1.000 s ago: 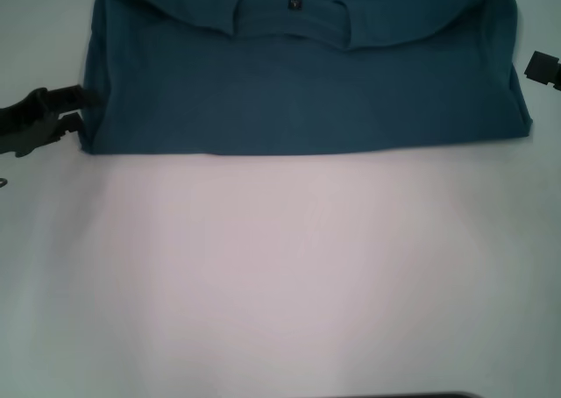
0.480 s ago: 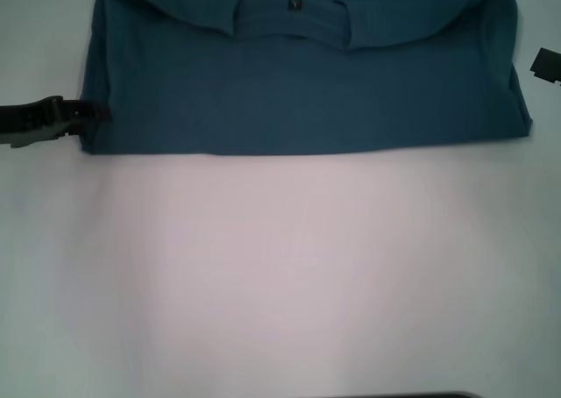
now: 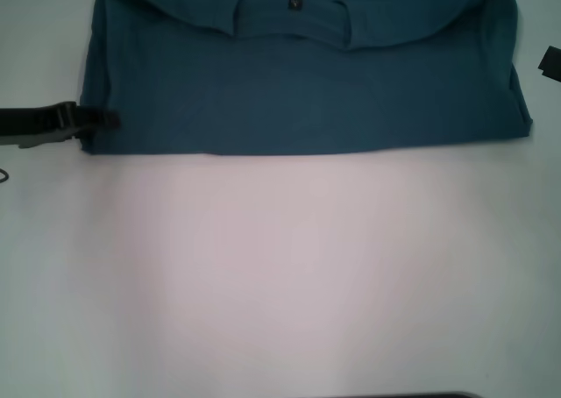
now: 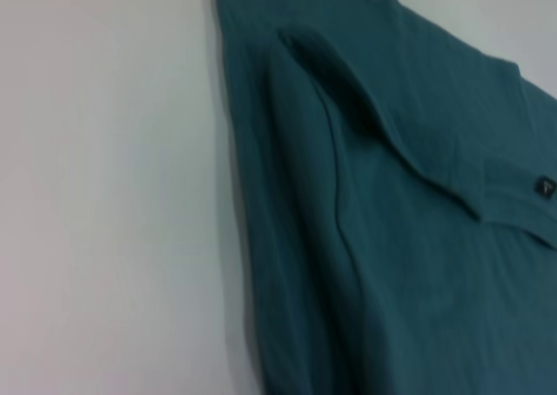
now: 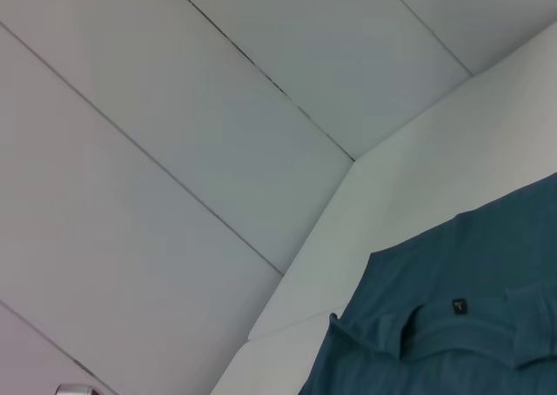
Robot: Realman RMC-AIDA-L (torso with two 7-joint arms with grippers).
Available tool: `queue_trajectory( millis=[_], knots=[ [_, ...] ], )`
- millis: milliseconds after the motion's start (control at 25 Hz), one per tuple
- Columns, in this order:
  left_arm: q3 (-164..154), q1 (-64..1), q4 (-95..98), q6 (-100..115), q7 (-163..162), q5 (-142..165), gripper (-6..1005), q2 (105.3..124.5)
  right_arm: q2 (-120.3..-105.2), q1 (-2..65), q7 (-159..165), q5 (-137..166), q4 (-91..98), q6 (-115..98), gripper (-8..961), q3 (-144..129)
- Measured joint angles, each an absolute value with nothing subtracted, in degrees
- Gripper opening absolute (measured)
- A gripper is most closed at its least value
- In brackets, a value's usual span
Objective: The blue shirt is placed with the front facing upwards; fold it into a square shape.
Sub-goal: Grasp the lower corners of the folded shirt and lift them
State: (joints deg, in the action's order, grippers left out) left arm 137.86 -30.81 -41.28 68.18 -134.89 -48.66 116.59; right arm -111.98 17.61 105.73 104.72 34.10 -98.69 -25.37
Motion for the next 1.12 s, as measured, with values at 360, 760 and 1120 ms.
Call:
queue_trajectory(
  millis=[360,760,1120],
  knots=[
    [136.06,-31.35,-41.26,68.20,-134.91,-48.60,483,117.45,-111.97,17.42,105.73,104.67,34.10,-98.69,901,-25.31],
    [134.62,-33.34,-41.14,67.00,-137.53,-46.16,461,118.13,-111.97,17.13,105.73,104.67,34.10,-98.73,901,-25.28],
    [134.35,-34.46,-41.98,67.66,-139.74,-44.11,441,118.00,-111.96,16.70,105.73,104.69,33.62,-99.03,901,-23.52]
  ],
)
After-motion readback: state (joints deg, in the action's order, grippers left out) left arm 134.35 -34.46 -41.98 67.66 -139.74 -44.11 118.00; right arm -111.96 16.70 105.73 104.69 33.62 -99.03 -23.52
